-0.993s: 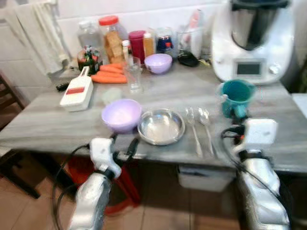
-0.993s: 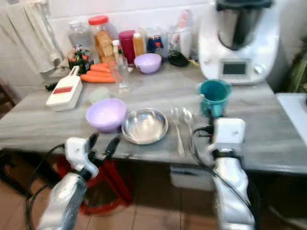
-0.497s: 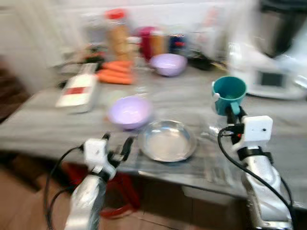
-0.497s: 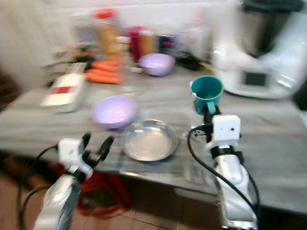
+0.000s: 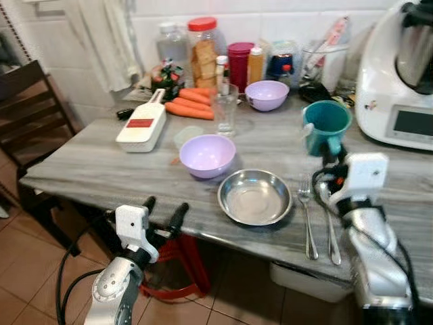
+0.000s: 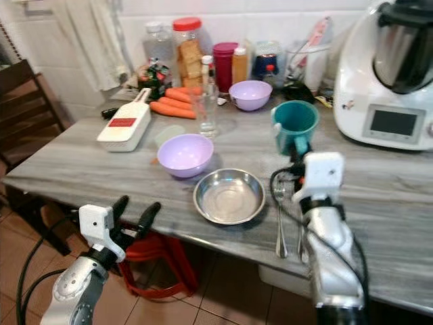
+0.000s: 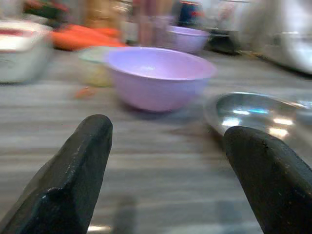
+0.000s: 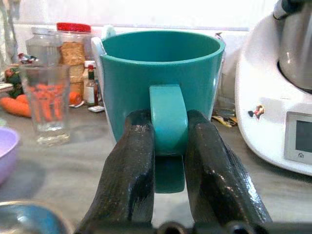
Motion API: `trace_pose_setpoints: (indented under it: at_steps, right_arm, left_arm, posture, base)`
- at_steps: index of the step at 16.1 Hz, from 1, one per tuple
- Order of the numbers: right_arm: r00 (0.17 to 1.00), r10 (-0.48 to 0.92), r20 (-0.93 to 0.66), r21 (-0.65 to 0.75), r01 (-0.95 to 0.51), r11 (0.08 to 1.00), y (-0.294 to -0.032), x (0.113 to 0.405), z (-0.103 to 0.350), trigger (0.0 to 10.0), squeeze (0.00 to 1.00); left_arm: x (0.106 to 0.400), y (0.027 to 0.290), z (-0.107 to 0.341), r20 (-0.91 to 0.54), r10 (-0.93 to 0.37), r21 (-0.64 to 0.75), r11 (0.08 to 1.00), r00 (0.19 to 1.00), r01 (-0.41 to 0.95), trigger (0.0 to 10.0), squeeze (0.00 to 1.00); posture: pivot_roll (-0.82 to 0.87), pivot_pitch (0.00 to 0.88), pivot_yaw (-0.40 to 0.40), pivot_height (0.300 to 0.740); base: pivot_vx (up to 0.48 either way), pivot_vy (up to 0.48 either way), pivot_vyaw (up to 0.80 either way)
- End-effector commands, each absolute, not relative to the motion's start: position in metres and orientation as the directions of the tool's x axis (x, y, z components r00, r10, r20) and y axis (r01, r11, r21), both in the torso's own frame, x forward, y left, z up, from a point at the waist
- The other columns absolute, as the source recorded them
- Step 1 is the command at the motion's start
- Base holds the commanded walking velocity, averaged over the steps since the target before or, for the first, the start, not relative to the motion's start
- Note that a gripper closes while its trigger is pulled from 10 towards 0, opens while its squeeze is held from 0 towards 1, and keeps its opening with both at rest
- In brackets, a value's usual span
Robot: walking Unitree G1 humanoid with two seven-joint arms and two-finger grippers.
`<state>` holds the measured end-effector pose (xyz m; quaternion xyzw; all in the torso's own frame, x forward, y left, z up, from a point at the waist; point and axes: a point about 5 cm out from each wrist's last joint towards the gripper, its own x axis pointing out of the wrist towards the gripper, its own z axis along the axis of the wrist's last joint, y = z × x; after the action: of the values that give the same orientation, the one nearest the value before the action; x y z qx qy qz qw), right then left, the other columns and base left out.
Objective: Setting the table
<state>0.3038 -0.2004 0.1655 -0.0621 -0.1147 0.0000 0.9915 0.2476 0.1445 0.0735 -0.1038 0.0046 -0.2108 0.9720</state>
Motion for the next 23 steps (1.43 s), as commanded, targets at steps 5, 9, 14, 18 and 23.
trace_pose_setpoints:
  at_steps: [5, 9, 14, 18, 23]
  right_arm:
    - [0.982, 0.100, 0.160, -0.058, -0.091, 0.994, -0.192, 0.338, 0.161, 10.0, 0.00]
    - [0.984, 0.162, 0.079, -0.031, -0.160, 0.987, -0.173, 0.352, 0.142, 10.0, 0.00]
    - [0.984, 0.177, 0.019, -0.001, -0.177, 0.984, -0.175, 0.353, 0.123, 10.0, 0.27]
    - [0.986, 0.162, 0.033, 0.003, -0.163, 0.987, -0.179, 0.353, 0.123, 10.0, 1.00]
    - [0.980, 0.163, 0.117, -0.039, -0.159, 0.986, -0.177, 0.351, 0.137, 10.0, 1.00]
  left_arm:
    - [0.237, 0.136, 0.080, 0.050, -0.590, -0.273, 0.768, 0.806, 0.579, 10.0, 0.00]
    - [0.230, 0.136, 0.080, 0.044, -0.630, -0.297, 0.733, 0.775, 0.613, 10.0, 0.00]
    - [0.224, 0.135, 0.076, 0.023, -0.679, -0.319, 0.691, 0.734, 0.649, 10.0, 0.00]
    - [0.224, 0.136, 0.072, 0.015, -0.684, -0.321, 0.687, 0.729, 0.652, 10.0, 0.00]
    - [0.229, 0.144, 0.062, 0.002, -0.654, -0.311, 0.719, 0.757, 0.622, 10.0, 0.00]
  posture:
    - [-0.03, 0.000, 0.096, 0.740]
    - [-0.02, 0.000, 0.089, 0.740]
    - [-0.01, 0.000, 0.087, 0.740]
    - [-0.01, 0.000, 0.091, 0.740]
    - [-0.01, 0.000, 0.095, 0.740]
  base:
    - [0.000, 0.000, 0.00]
    - [0.000, 0.000, 0.00]
    - [0.000, 0.000, 0.00]
    - [0.000, 0.000, 0.00]
    - [0.000, 0.000, 0.00]
